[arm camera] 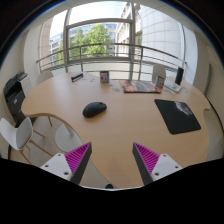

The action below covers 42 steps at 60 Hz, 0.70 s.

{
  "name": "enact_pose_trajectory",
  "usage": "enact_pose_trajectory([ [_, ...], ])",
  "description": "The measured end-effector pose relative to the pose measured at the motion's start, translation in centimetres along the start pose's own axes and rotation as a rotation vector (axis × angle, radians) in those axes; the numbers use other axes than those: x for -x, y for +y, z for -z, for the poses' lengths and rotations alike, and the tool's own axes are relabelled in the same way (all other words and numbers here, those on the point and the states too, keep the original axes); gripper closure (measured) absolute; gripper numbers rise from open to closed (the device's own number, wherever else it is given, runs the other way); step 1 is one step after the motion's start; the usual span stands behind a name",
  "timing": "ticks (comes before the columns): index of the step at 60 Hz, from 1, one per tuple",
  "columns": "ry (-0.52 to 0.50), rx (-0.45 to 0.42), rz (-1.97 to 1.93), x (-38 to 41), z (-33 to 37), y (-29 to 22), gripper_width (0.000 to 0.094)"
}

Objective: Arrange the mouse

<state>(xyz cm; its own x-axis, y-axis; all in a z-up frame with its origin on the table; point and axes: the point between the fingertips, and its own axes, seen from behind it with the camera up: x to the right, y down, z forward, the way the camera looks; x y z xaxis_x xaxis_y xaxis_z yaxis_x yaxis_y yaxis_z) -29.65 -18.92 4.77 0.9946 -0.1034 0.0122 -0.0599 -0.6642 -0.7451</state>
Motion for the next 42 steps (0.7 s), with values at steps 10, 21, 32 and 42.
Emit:
enact_pose_trajectory([
  [10, -0.078, -0.034, 0.051, 7.0, -7.5, -4.1, 0.0092],
  [21, -0.087, -0.005, 0.044, 9.6, -15.0, -6.7, 0.009],
  [32, -0.052, 0.017, 0.009, 9.3, -19.7, -9.3, 0.0094],
  [42, -0.033, 0.001, 0.022, 9.7, -22.1, -11.2, 0.0181],
])
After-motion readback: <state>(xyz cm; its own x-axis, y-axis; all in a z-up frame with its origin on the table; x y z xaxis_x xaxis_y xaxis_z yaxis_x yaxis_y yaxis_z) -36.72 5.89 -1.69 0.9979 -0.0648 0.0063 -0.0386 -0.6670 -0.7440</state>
